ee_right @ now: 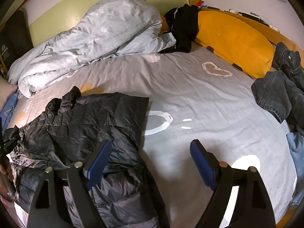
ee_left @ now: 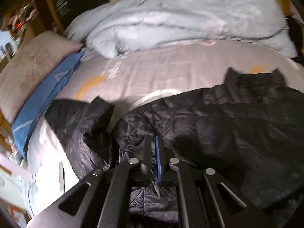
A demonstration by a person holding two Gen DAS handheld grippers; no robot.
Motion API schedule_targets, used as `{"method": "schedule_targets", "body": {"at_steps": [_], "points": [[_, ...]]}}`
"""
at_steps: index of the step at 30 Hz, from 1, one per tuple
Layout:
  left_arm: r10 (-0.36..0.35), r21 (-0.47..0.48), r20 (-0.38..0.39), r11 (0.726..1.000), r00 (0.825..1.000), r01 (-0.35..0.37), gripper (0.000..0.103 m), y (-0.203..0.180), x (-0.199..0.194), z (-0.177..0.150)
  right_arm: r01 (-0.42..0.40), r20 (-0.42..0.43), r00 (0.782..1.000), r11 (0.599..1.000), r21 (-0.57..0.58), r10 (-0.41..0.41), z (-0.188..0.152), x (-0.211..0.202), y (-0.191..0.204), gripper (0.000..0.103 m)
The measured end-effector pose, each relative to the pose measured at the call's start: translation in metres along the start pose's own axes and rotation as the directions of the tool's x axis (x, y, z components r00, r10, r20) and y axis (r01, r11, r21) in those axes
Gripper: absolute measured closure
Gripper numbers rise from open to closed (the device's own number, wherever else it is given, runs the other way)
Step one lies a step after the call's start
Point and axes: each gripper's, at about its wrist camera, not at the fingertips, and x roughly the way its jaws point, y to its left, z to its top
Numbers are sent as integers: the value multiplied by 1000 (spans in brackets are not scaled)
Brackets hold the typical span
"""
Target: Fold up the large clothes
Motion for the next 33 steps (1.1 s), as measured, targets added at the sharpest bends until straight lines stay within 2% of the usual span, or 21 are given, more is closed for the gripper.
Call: {"method": "schedule_targets", "body": {"at_steps": [2,4,7,9,10,12,14,19,24,26,30,33], "points": [[-67,28,20,997,998,67,59,0,-12,-1,-22,-2,1000,1000,-10,22,-2,1,4,19],[-134,59,26,989,991,133,45,-2,-19,0,-54,-15,998,998,-27,54,-3,5,11,17],[-159,96,-7,983,987,159,45,-16,-18,-1,-66,-47,997,994,-83,62,-8,18,29,15],[-165,103,-63,980,984,171,40,-24,-8,-4,-83,-93,993,988,-131,71,-12,31,42,15],[-164,97,-113,980,980,175,34,-27,4,-6,-101,-120,989,983,-152,83,-15,37,47,15],[-168,60,-195,981,966,182,33,-27,23,-11,-118,-174,981,974,-192,85,-20,50,57,15],[-176,25,-238,982,955,187,32,-23,35,-18,-84,-185,982,973,-216,44,-24,59,61,15],[-137,61,-251,986,958,157,32,-23,37,-26,-88,-263,964,976,-199,33,-28,90,51,9],[-136,58,-259,986,956,156,32,-25,33,-25,-92,-314,948,987,-135,46,-30,110,38,6],[-156,49,-238,984,959,172,32,-20,30,-24,-78,-291,956,986,-144,34,-29,105,39,7],[-191,28,-178,980,965,199,32,1,8,-24,-14,-169,985,980,-200,-21,-26,82,48,7],[-220,7,-108,975,969,222,32,24,-17,-23,-24,-93,996,981,-190,6,-22,60,50,7]]}}
